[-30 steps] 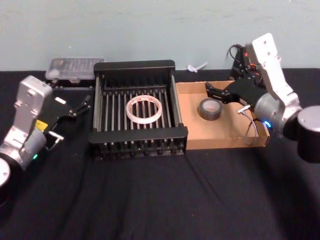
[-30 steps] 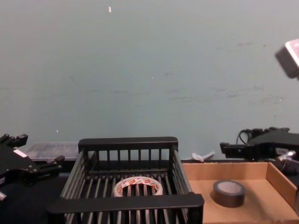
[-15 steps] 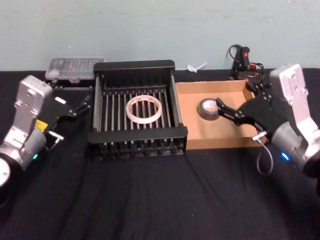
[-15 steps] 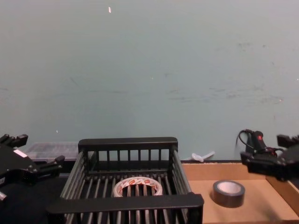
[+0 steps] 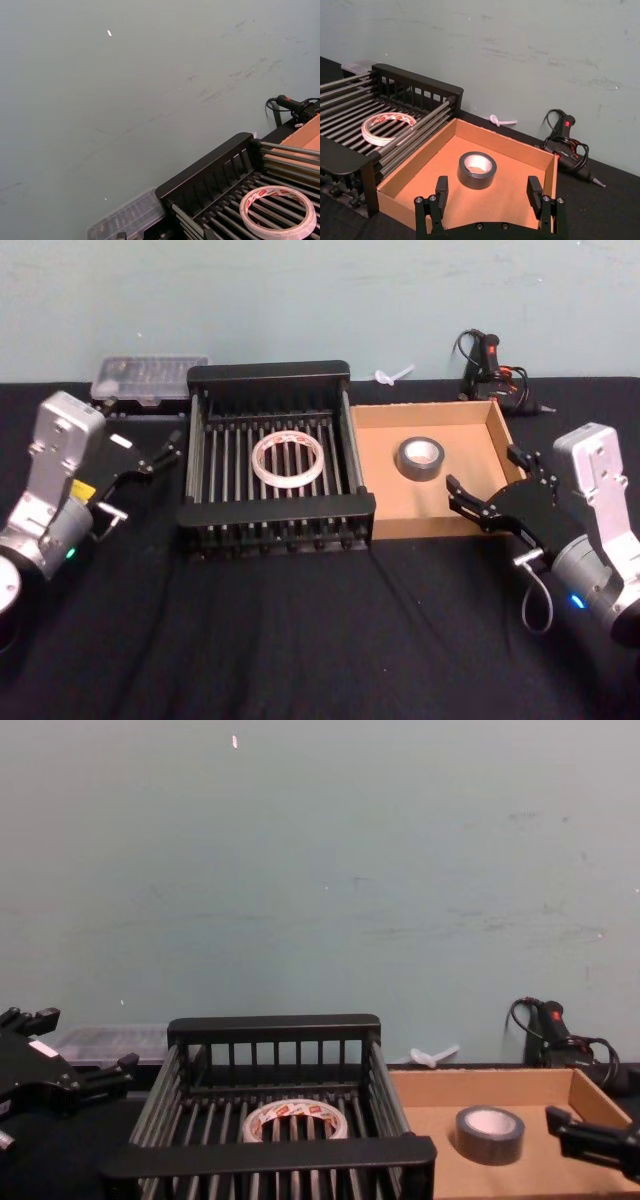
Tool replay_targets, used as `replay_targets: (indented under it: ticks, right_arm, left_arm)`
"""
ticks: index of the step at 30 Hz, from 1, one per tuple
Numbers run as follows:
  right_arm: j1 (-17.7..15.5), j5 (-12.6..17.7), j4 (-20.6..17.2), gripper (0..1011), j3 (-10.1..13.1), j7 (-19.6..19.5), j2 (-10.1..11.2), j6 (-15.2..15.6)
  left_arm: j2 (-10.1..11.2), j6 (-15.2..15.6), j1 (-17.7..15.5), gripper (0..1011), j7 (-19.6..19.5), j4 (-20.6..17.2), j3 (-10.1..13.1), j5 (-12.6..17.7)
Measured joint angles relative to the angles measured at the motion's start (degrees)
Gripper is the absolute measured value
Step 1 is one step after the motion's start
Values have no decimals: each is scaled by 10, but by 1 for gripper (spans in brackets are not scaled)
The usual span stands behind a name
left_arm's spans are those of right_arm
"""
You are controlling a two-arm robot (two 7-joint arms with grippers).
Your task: Pick up the white tape and place it into the black box , Pick up the silver tape and place it into the brown box.
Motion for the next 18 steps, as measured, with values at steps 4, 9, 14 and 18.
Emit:
replay_targets:
  ticks: [4, 9, 14, 18]
  right_arm:
    - [3, -1, 14, 1000, 3, 2, -7, -11]
    - [11, 1, 29, 1002, 4, 9, -13, -15]
    - [20, 1, 41, 1002, 1, 16, -16, -15]
    - [23, 1, 44, 1000, 0, 18, -16, -15]
  left_arm:
    - [0, 0, 0, 1001, 0, 0, 0, 0]
    - [0, 0, 0, 1001, 0, 0, 0, 0]
    - [0, 0, 0, 1001, 0, 0, 0, 0]
    - [0, 0, 0, 1001, 0, 0, 0, 0]
